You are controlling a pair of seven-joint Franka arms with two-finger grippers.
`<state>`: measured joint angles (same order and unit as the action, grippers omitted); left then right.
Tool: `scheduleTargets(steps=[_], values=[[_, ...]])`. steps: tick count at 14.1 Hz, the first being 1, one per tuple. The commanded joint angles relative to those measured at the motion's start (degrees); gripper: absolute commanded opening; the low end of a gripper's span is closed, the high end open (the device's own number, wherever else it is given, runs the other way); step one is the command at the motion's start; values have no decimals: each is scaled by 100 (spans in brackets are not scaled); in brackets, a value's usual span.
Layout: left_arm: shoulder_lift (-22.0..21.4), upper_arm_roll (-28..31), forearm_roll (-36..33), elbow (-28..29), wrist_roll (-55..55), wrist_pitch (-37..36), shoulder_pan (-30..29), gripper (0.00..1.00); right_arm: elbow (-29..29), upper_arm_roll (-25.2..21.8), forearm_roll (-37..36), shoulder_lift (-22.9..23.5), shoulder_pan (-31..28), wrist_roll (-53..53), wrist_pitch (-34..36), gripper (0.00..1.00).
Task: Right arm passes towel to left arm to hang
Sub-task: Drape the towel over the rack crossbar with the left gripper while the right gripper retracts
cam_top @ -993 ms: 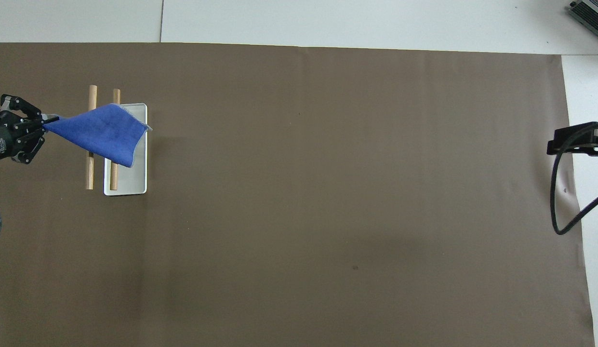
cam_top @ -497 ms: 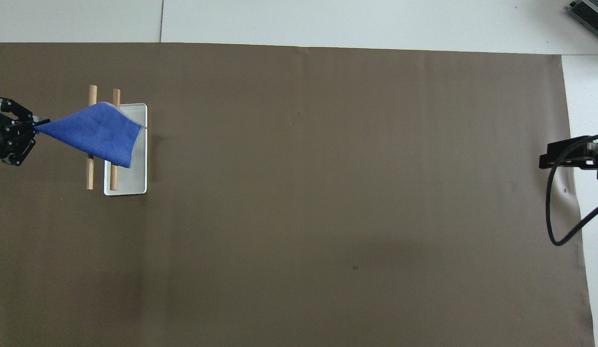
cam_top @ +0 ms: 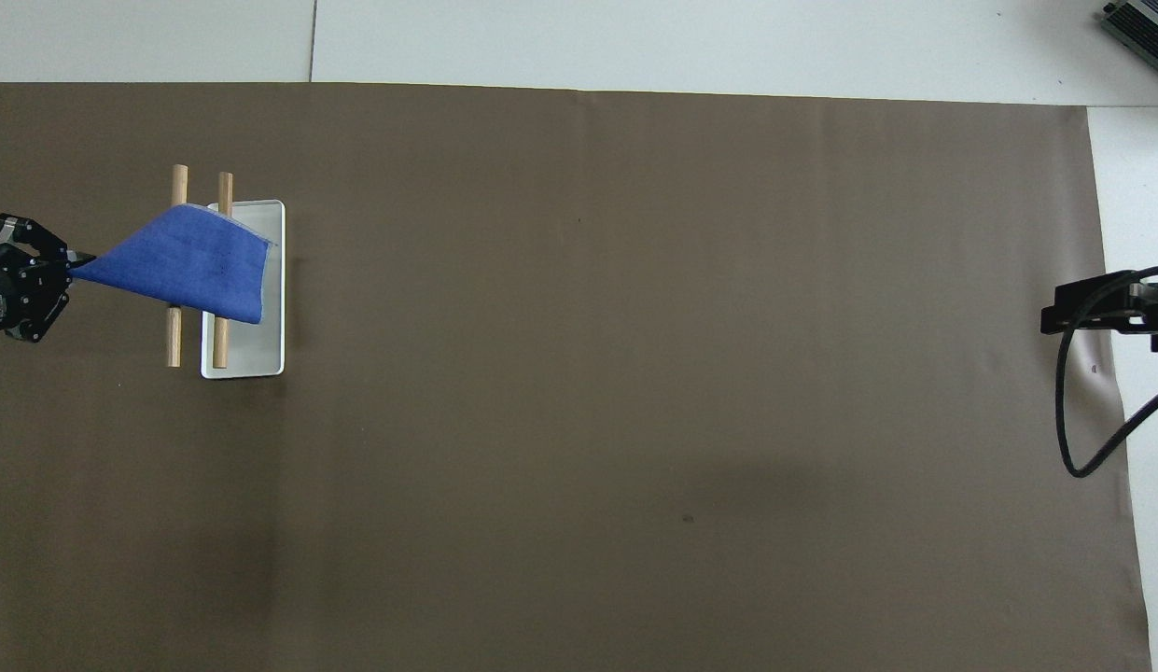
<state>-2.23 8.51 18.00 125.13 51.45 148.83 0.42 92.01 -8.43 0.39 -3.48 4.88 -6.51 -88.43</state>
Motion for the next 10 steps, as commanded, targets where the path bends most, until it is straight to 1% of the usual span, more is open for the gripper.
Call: scheduleTargets(steps=[1,2,3,5,8,9,10], values=[[-93,10,-122,353,5,347,11,0,150,253,32,-118,-276,133,-52,100],[-93,10,-130,450,-4,479,11,0,150,385,23,-118,-390,133,-69,100],[-85,1,-130,538,-4,559,11,0,142,421,-3,-109,-417,124,-96,100],[-76,1,-130,574,-4,586,11,0,-77,413,-30,4,-400,132,-17,100],[-67,1,-130,618,-4,577,20,1,-52,369,-48,-13,-277,115,10,100],[-67,-7,-130,618,-4,568,20,16,-26,342,-56,-39,-216,98,1,100],[-67,-7,-130,609,-4,560,20,27,-8,325,-56,-39,-215,97,-8,100]])
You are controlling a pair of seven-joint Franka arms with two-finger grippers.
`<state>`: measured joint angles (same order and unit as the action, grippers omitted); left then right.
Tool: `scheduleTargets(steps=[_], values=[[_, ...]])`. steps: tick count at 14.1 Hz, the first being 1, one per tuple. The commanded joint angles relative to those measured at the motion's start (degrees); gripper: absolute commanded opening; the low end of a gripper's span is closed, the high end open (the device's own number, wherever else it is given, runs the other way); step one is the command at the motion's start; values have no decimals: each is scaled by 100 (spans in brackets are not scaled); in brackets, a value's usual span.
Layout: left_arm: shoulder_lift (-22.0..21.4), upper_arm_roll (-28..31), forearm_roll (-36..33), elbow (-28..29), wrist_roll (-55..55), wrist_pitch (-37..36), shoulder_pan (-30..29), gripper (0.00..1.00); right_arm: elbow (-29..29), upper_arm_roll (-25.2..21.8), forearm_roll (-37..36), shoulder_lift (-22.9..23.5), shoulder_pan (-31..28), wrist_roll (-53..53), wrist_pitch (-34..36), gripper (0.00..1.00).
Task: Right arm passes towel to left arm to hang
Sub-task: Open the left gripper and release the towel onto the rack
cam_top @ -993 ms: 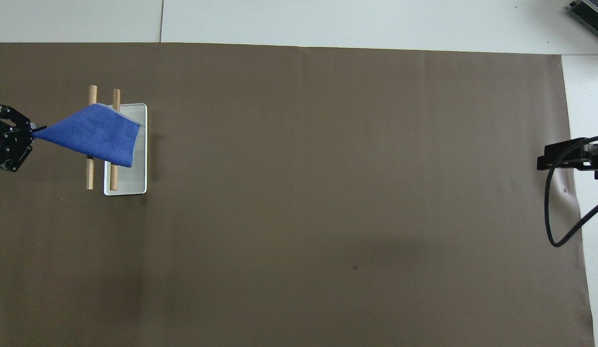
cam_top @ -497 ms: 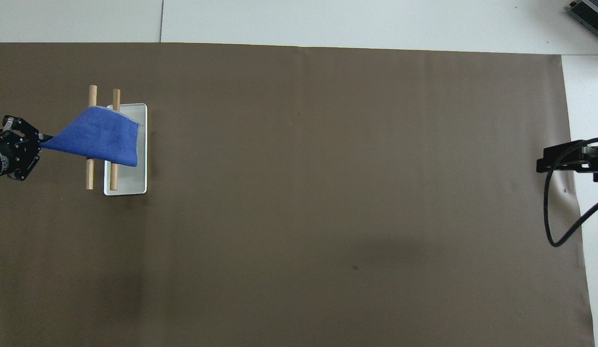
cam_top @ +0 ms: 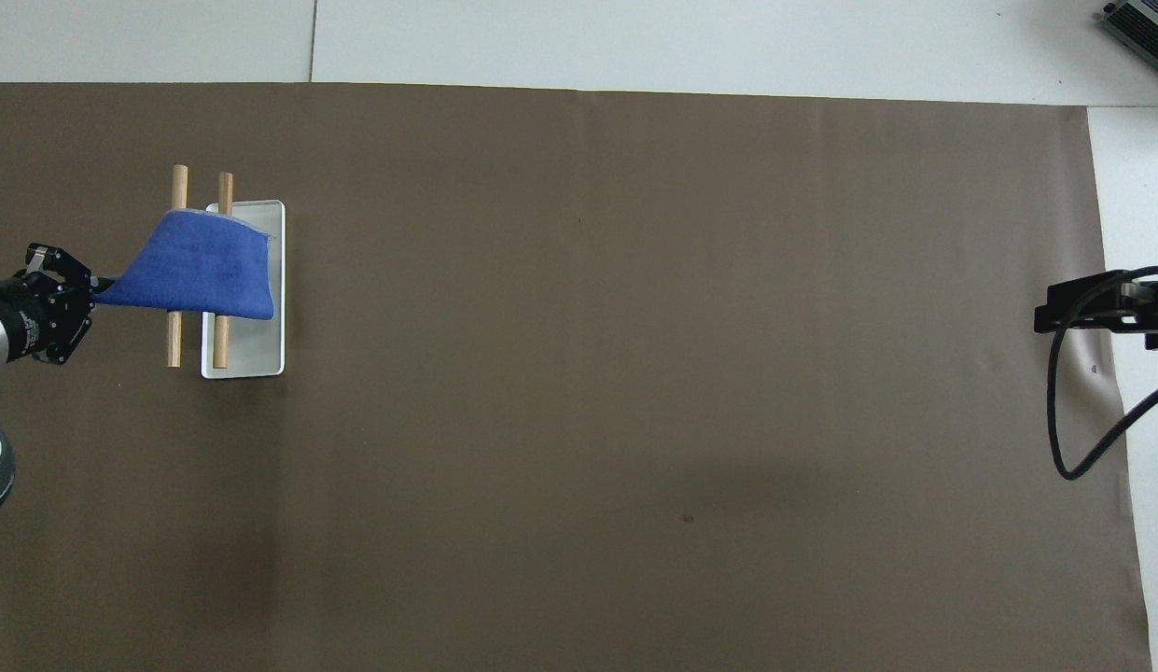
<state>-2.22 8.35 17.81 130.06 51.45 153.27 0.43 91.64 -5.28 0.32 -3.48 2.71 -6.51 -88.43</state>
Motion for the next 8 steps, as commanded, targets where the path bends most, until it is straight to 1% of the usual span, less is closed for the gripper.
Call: scheduleTargets(steps=[1,3,4,6,8], values=[[-68,9,-111,116,-3,107,19,39,38,-8,-49,-48,10,97,-16,100],[-68,9,-111,107,-3,98,19,59,73,-8,-49,-65,19,88,-16,100],[-68,9,-111,107,-3,89,19,64,82,-8,-49,-74,19,88,-16,100],[-59,9,-111,89,-12,80,19,64,82,-25,-49,-83,80,80,-16,100],[-42,9,-111,46,-134,80,19,65,91,-139,-49,-92,168,71,-25,100]])
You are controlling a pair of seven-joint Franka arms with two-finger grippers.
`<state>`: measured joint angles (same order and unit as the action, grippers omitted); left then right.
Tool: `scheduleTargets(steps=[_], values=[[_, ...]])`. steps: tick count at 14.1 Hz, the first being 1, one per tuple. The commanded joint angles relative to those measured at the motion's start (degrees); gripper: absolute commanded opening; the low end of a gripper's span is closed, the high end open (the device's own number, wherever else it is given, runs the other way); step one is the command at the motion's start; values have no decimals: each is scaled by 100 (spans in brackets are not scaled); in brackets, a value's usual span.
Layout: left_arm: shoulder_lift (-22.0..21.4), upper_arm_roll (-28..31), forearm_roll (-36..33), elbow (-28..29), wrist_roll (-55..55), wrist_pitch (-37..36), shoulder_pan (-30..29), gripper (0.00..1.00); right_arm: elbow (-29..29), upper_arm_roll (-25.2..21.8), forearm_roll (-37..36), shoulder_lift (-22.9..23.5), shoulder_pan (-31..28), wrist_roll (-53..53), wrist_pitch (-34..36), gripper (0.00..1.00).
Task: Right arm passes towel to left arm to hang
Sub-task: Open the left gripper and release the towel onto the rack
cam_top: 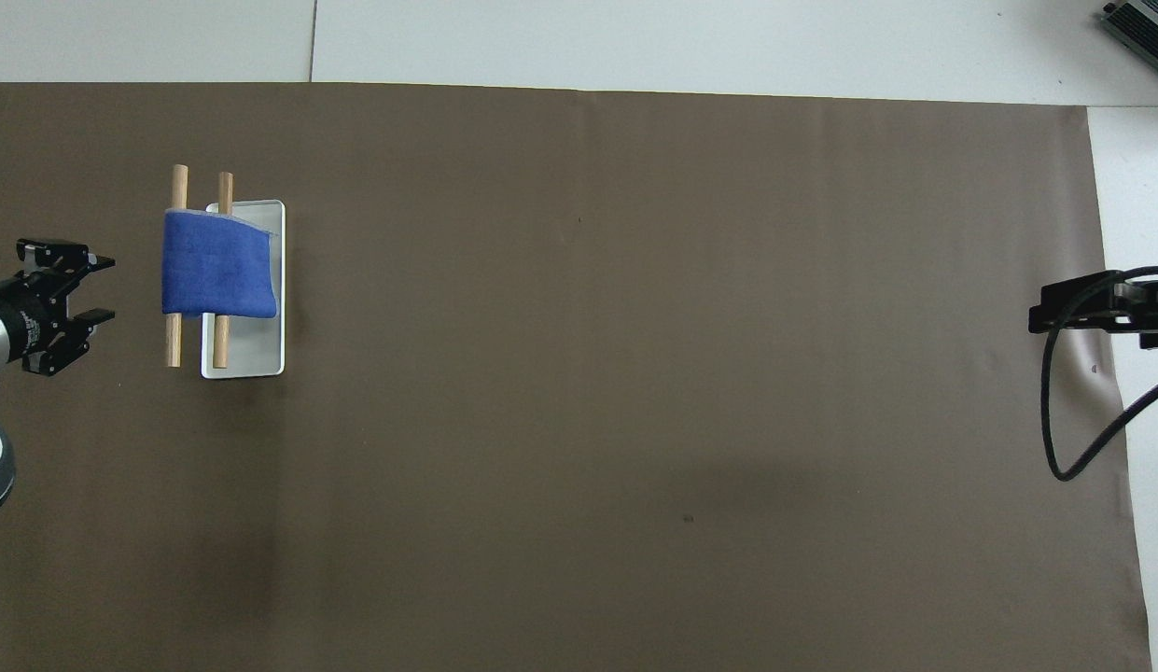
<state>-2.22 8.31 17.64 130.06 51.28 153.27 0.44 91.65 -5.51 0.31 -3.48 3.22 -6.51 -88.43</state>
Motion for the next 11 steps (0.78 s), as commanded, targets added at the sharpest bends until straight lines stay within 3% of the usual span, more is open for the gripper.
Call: scheduleTargets(steps=[1,5,11], values=[[-42,12,-94,28,-318,71,9,65,107,-117,-40,-91,117,71,-34,100],[-33,12,-103,-138,-1057,-182,44,65,151,-125,-31,-100,64,45,-43,100],[177,21,-945,-1051,-2218,-1806,18,62,151,-117,-31,-100,64,62,-34,100]])
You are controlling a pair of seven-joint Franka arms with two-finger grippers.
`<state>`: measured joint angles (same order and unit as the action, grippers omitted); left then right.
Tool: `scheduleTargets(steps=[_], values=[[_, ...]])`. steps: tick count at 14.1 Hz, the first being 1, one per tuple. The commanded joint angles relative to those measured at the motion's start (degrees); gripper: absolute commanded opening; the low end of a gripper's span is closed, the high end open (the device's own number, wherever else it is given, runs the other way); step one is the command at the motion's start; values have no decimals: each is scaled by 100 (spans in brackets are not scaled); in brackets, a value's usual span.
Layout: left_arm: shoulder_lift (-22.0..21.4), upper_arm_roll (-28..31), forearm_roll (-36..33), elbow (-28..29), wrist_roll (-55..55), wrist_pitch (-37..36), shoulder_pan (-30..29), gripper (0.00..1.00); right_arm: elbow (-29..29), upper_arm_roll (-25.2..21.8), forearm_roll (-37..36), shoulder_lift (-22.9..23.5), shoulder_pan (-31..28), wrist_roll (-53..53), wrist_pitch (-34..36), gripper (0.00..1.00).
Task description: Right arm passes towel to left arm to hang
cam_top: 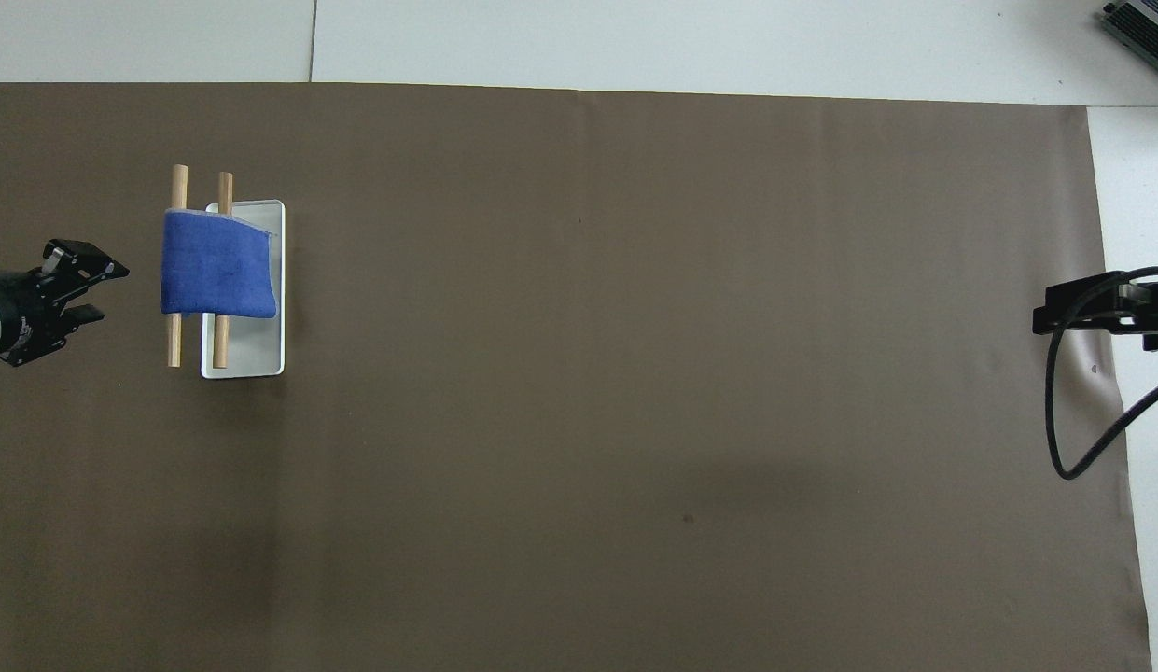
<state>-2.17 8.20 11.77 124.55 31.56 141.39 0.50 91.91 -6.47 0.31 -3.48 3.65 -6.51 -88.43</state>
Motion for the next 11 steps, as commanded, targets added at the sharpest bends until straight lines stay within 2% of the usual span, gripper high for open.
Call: scheduleTargets(steps=[1,4,7,8,11], values=[[217,24,-594,-737,-394,-1013,20,62,125,-21,-31,-109,30,53,-17,100],[419,-3,-948,-1510,-1219,-2244,38,62,125,-12,-31,-109,39,45,-17,100],[586,-143,-1089,-2267,-1406,-3281,55,61,160,-12,-214,-126,100,88,1,100],[612,-283,-1176,-2434,-1407,-3502,55,60,221,58,-477,-170,101,80,-16,100],[595,-643,-1563,-2734,-1590,-4135,99,60,222,76,-401,-171,92,53,-25,100]])
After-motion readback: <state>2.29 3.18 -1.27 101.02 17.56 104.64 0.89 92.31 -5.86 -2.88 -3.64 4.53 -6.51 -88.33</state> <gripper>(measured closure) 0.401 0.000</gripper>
